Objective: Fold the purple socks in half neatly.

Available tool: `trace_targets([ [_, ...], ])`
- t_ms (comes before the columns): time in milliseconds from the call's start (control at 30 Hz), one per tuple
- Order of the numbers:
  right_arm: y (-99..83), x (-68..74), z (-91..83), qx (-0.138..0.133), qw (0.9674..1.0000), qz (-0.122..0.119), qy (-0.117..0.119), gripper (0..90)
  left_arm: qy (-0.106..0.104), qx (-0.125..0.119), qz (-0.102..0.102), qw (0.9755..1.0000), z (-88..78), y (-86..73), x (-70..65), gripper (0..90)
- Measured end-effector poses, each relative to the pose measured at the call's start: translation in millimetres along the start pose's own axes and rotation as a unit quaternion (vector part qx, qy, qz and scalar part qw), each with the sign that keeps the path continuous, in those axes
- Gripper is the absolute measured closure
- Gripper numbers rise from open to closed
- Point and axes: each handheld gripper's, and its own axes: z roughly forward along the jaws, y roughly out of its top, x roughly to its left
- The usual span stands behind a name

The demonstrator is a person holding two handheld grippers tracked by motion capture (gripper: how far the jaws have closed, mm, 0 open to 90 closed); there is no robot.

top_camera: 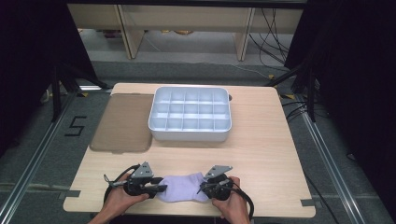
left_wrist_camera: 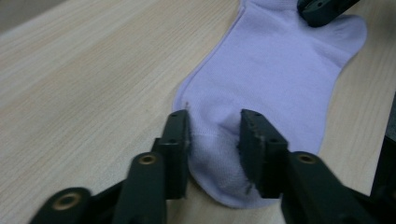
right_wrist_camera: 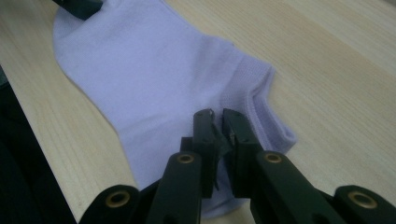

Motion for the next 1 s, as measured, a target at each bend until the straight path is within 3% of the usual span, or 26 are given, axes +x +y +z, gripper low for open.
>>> trace_targets([
  [33,0.3,1.9,-1.0,0.004,1.0000,0.009,-0.001,83.8,-0.003,-0.011,-0.017,0.9998,1.2,-0.4,-2.8,72.5],
  [167,0.9,0.2,0.4,-0.005,0.9999,-0.009,0.002,81.7,-0.002,-0.014,-0.007,0.9999,0.9,-0.2,-2.2,80.6],
  [233,2.4,1.2,-0.6,-0.011,0.9999,-0.008,0.004,81.3,-0.002,-0.014,-0.014,0.9998,0.3,-0.6,-3.1,81.4],
  [267,5.3,3.8,-2.5,-0.027,0.9995,-0.012,0.009,81.8,0.002,-0.007,0.001,1.0000,-1.7,0.1,-0.6,81.5],
  [367,8.7,10.0,-4.0,-0.038,0.9992,-0.003,0.009,82.4,0.000,-0.011,-0.001,0.9999,-2.6,0.3,0.0,81.9],
  [400,9.9,10.9,-4.9,-0.035,0.9993,-0.011,0.009,82.6,-0.003,-0.015,-0.018,0.9997,-3.0,0.2,-1.8,81.9],
  [467,12.3,17.9,-1.8,-0.040,0.9989,-0.011,0.021,83.4,-0.003,-0.014,-0.013,0.9998,-6.5,2.3,0.3,81.9],
  [500,13.1,19.3,0.2,-0.043,0.9985,-0.023,0.025,83.6,-0.007,-0.016,-0.025,0.9995,-7.0,2.8,-0.2,81.8],
  [567,13.9,22.3,1.7,-0.038,0.9988,-0.018,0.027,84.1,-0.007,-0.012,-0.019,0.9997,-9.1,3.6,1.4,81.8],
  [600,17.4,26.9,6.1,-0.033,0.9983,-0.025,0.040,84.8,-0.011,-0.018,-0.034,0.9992,-9.3,3.8,0.2,81.9],
  [667,20.9,30.2,11.7,-0.020,0.9985,-0.028,0.041,85.1,-0.018,-0.015,-0.035,0.9991,-12.2,5.1,0.5,81.9],
  [700,20.9,30.2,11.7,-0.020,0.9985,-0.028,0.041,85.1,-0.018,-0.015,-0.035,0.9991,-12.2,5.1,0.5,81.9],
  [733,25.3,32.7,19.0,-0.020,0.9979,-0.042,0.046,85.6,-0.013,-0.007,-0.023,0.9996,-14.2,5.8,2.0,81.9],
  [833,28.5,37.8,26.0,-0.016,0.9980,-0.041,0.046,86.0,-0.017,-0.012,-0.027,0.9994,-18.0,7.3,1.2,82.0],
  [867,30.8,42.4,30.3,0.000,0.9975,-0.045,0.054,86.4,-0.019,-0.013,-0.030,0.9993,-21.8,9.3,1.3,82.1],
  [967,32.8,45.4,34.6,-0.010,0.9967,-0.056,0.059,86.5,-0.017,-0.018,-0.026,0.9994,-26.6,11.5,1.9,82.3],
  [1000,34.4,48.1,37.1,-0.011,0.9965,-0.056,0.061,86.6,-0.019,-0.018,-0.035,0.9990,-30.3,12.5,0.6,82.4],
])
